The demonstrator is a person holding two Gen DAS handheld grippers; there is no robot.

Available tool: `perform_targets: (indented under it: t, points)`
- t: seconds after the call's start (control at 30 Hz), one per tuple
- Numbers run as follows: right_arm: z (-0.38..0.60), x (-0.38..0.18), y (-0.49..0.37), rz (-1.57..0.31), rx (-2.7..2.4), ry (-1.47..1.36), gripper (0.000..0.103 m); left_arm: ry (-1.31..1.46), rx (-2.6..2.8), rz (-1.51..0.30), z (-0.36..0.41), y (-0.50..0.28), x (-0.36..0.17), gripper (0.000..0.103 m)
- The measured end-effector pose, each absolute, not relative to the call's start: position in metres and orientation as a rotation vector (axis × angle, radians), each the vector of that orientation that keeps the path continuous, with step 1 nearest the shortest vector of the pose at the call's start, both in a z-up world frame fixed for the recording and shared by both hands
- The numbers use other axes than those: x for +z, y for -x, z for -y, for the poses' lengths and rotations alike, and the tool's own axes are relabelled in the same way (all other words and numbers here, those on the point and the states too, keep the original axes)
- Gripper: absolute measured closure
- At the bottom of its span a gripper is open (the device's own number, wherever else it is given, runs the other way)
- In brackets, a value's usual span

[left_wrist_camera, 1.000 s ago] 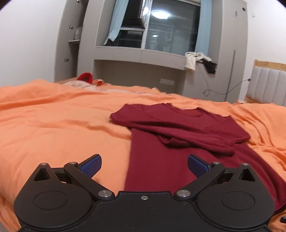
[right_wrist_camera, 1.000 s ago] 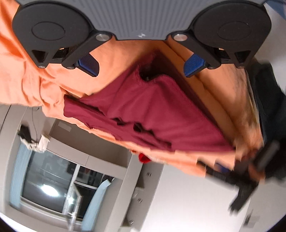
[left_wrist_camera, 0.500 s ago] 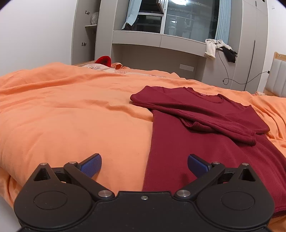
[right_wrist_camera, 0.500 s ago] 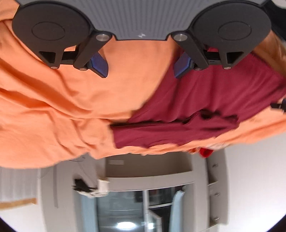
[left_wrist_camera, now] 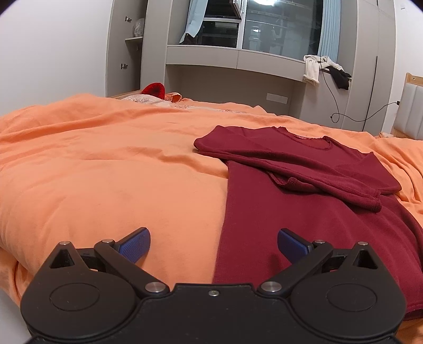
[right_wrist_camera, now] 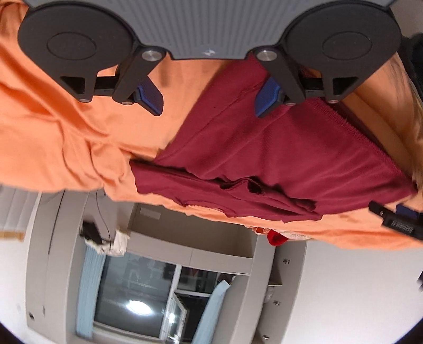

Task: Fold small clothes
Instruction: 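Move the right tool to the sweater's hem and grasp it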

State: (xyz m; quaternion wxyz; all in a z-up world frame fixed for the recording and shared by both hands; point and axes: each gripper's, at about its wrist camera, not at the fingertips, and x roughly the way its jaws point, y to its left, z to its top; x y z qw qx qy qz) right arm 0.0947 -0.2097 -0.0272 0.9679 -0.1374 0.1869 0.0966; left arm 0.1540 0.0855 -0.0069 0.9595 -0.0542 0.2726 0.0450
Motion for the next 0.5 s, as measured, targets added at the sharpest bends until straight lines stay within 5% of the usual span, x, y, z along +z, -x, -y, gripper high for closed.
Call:
perform_targets:
  t: [0.07,0.2,0.33,0.4,0.5]
  points:
    - [0.202,-0.030,-0.090,-0.362,0.183,0.327,0.027,0.108,0.092,-0.554,-0.085,-0.154,-0.007,0.001]
    - [0.193,-0.034,-0.088,-0.380,0.210,0.362,0.058,0.107,0.092,-0.555,-0.084,-0.153,-0.007,0.001]
    - [0.201,-0.033,-0.094,-0.435,0.231,0.260,0.062,0.107,0.093,-0.555,-0.084,-0.153,-0.007,0.001]
    - [0.207,-0.032,-0.096,-0.458,0.254,0.211,0.085,0.107,0.095,-0.555,-0.084,-0.153,-0.007,0.001]
    - [0.209,-0.031,-0.093,-0.456,0.252,0.226,0.099,0.109,0.094,-0.555,-0.084,-0.153,-0.007,0.001]
